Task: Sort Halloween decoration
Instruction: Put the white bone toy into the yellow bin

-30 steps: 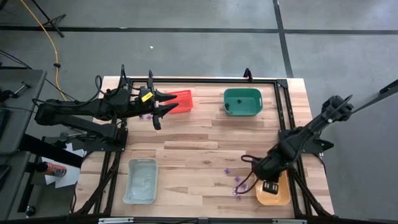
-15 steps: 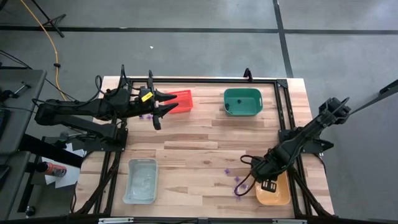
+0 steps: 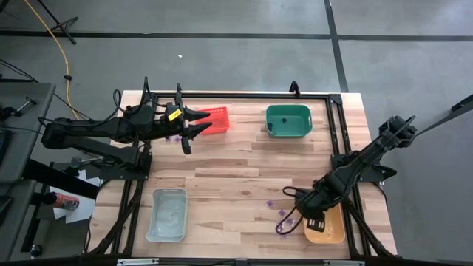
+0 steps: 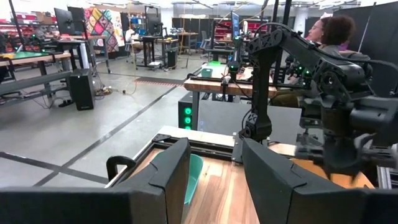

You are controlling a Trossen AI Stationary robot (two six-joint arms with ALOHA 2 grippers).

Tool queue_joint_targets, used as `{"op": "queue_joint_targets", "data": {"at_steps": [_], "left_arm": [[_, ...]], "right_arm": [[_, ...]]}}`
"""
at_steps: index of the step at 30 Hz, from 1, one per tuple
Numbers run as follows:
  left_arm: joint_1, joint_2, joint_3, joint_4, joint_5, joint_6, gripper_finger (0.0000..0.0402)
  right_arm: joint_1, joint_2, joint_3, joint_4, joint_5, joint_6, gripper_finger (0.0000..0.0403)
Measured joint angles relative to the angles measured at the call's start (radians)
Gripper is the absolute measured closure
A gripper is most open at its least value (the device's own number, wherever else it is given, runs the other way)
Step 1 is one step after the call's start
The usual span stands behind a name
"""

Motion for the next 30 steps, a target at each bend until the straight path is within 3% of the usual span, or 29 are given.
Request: {"op": "queue_joint_targets", "data": {"at_steps": [6,10,16,23,30], "left_arm": [[0.0,0.0,0.0,0.0,0.0,0.0,0.0265],[0.0,0.0,0.0,0.0,0.0,0.0,0.0265],[0.0,0.0,0.0,-0.005,0.0,0.0,0.0265],[0.0,0.0,0.0,-0.008,0.0,0.0,0.0265],[0.0,0.0,0.0,-0.008,0.0,0.0,0.0265]], "right_arm": [[0.0,0.004,0.0,0.334,0.047,-0.084,0.0225],[-0.002,0.055,0.005,0.451,0.053,-0.152,0.0225],[-0.002,0.236,0.093,0.386,-0.025,-0.286,0.0226],[-0.002,0.408,0.178,0.226,0.069,-0.402,0.0247],[-0.02,0.453,0.183,0.211,0.096,-0.409,0.0263]]}}
